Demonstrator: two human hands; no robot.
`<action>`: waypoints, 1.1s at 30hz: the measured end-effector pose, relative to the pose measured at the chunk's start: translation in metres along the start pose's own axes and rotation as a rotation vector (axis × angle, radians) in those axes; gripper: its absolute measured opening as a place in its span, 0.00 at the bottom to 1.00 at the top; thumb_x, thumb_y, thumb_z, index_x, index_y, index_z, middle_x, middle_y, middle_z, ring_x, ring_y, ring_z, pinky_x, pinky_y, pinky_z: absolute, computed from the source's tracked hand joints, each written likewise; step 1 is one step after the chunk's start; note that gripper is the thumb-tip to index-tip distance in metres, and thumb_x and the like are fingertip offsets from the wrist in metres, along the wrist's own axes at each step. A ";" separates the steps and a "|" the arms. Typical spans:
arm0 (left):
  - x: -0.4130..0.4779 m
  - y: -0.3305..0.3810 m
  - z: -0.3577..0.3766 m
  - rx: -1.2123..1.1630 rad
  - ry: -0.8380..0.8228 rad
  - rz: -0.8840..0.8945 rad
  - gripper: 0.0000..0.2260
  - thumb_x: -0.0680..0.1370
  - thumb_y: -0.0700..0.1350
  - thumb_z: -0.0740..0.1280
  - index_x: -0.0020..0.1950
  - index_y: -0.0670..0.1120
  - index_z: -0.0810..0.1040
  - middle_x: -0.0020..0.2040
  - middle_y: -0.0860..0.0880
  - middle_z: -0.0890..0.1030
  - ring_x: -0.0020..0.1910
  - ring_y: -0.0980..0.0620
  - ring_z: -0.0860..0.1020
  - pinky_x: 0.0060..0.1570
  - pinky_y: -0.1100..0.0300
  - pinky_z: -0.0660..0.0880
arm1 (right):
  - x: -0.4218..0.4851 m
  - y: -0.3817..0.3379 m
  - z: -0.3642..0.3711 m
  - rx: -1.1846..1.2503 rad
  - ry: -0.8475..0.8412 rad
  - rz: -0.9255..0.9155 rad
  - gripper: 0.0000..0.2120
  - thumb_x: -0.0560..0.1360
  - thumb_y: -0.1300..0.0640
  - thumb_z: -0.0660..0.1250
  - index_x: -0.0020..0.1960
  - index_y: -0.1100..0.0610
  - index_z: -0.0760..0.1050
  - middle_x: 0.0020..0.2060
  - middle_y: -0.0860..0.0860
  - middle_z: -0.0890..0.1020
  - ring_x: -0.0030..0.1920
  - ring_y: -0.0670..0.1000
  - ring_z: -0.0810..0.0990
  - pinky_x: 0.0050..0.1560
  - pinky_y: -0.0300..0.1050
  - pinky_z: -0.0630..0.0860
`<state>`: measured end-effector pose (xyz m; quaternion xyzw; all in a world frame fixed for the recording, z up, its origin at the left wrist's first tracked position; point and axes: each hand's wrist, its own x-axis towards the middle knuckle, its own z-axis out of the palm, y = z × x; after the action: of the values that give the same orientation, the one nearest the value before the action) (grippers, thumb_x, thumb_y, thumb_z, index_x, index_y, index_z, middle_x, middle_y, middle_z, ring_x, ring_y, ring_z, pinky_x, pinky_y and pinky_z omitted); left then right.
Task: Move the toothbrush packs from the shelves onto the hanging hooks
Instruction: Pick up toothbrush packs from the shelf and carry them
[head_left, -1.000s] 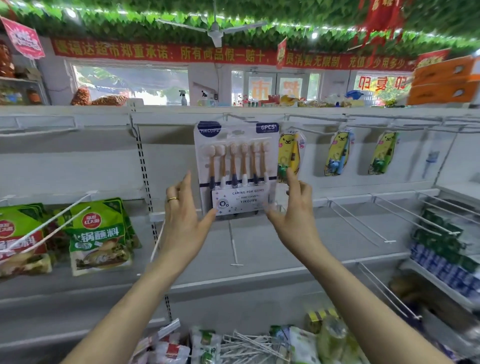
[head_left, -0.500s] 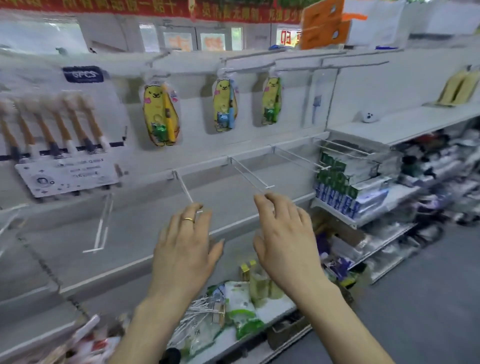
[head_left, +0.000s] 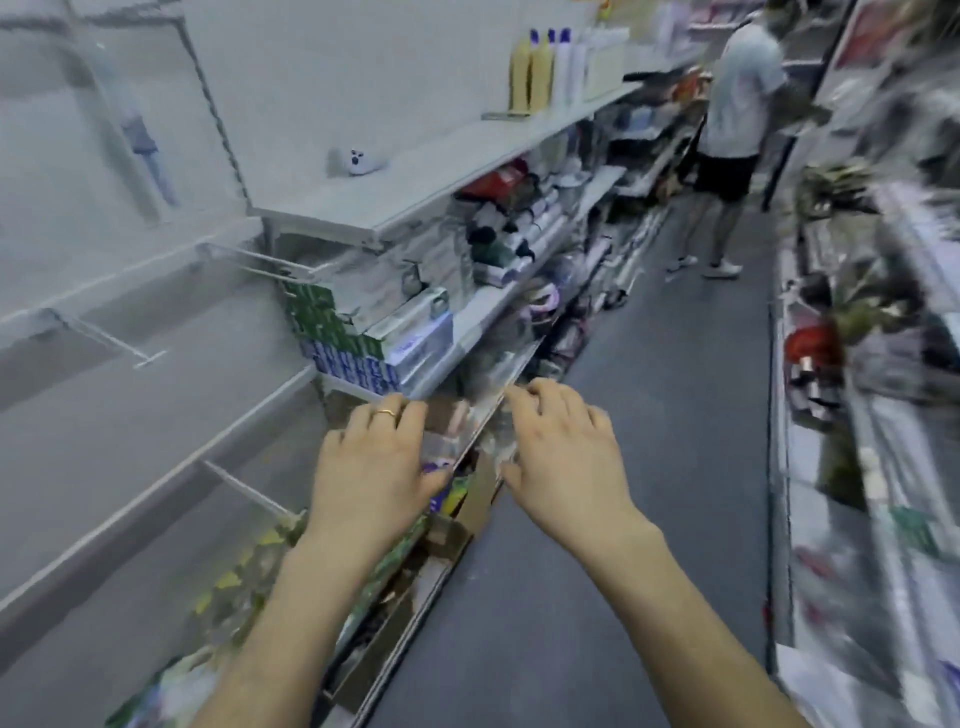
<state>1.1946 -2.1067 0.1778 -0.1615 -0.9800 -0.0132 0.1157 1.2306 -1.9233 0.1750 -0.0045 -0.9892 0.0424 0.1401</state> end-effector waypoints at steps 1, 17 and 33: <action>0.021 0.014 0.010 -0.010 -0.014 0.043 0.30 0.72 0.65 0.73 0.68 0.52 0.74 0.69 0.50 0.75 0.66 0.44 0.75 0.54 0.46 0.77 | 0.010 0.019 0.006 -0.011 -0.005 0.040 0.30 0.72 0.50 0.73 0.72 0.53 0.71 0.65 0.53 0.74 0.66 0.58 0.74 0.61 0.56 0.72; 0.376 0.208 0.112 -0.160 -0.039 0.597 0.37 0.73 0.65 0.72 0.77 0.52 0.64 0.78 0.50 0.66 0.72 0.44 0.70 0.61 0.47 0.74 | 0.205 0.265 0.054 -0.152 -0.094 0.562 0.29 0.76 0.50 0.70 0.75 0.53 0.67 0.71 0.54 0.71 0.70 0.58 0.73 0.62 0.57 0.72; 0.662 0.424 0.215 -0.158 -0.115 0.802 0.33 0.75 0.64 0.70 0.75 0.52 0.66 0.77 0.51 0.67 0.68 0.43 0.74 0.55 0.47 0.76 | 0.391 0.552 0.120 -0.058 -0.063 0.731 0.28 0.79 0.49 0.68 0.76 0.51 0.64 0.70 0.51 0.70 0.70 0.56 0.72 0.63 0.55 0.74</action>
<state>0.6729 -1.4838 0.1169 -0.5395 -0.8402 -0.0331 0.0442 0.8199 -1.3749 0.1215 -0.3605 -0.9268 0.0617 0.0850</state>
